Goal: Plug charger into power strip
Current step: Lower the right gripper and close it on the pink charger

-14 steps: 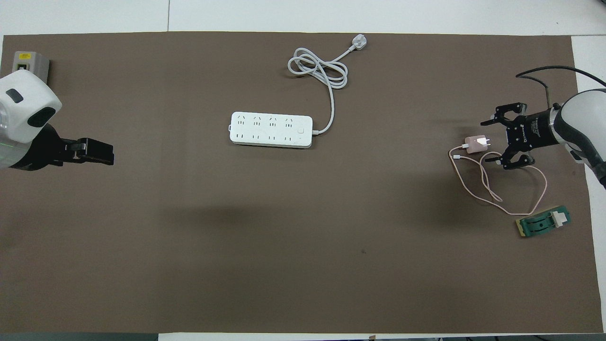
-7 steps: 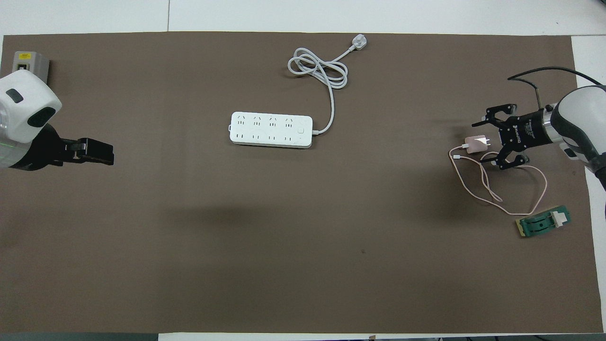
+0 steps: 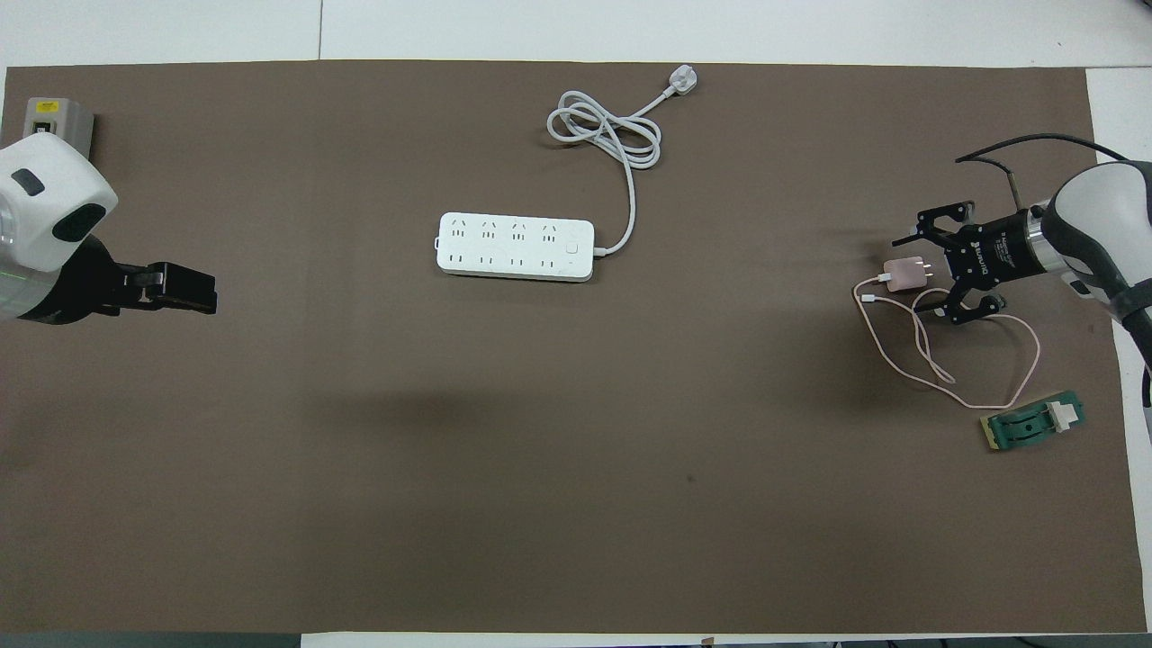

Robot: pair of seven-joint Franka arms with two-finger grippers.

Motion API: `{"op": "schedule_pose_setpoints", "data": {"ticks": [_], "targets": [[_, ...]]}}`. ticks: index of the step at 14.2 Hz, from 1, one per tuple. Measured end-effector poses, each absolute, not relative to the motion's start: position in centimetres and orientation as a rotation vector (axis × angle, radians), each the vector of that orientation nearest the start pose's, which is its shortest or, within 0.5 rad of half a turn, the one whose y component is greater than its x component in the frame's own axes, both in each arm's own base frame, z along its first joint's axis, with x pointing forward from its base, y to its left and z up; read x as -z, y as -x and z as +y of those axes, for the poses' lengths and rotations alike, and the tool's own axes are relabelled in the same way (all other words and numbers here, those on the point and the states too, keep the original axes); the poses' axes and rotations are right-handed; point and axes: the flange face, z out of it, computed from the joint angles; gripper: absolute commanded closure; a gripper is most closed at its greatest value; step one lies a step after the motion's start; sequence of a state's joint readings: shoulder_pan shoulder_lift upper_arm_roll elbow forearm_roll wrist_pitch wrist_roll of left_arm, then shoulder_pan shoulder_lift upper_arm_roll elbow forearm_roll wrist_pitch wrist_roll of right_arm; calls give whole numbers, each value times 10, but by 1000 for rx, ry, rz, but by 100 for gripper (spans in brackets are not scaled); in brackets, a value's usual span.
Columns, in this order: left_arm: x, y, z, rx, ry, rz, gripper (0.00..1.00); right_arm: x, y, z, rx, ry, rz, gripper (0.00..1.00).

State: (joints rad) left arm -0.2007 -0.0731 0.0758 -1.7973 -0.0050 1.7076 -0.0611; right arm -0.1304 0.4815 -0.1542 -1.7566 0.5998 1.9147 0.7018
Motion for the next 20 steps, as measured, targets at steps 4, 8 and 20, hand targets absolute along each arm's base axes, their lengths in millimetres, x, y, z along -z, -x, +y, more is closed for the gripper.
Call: {"op": "schedule_pose_setpoints", "data": {"ticks": [4,8,20], "targets": [[-568,-533,-66,-28,3149,98,0,-273,-613,-144,-551,2157,1641,0],[-568,-533,-66,-29,3149,96,0,-267,-611,-153,-555,2148,1649,0],[-569,-533,-67,-30,3149,98,0,-263,-610,-156,-548,2153,1642,66]]}}
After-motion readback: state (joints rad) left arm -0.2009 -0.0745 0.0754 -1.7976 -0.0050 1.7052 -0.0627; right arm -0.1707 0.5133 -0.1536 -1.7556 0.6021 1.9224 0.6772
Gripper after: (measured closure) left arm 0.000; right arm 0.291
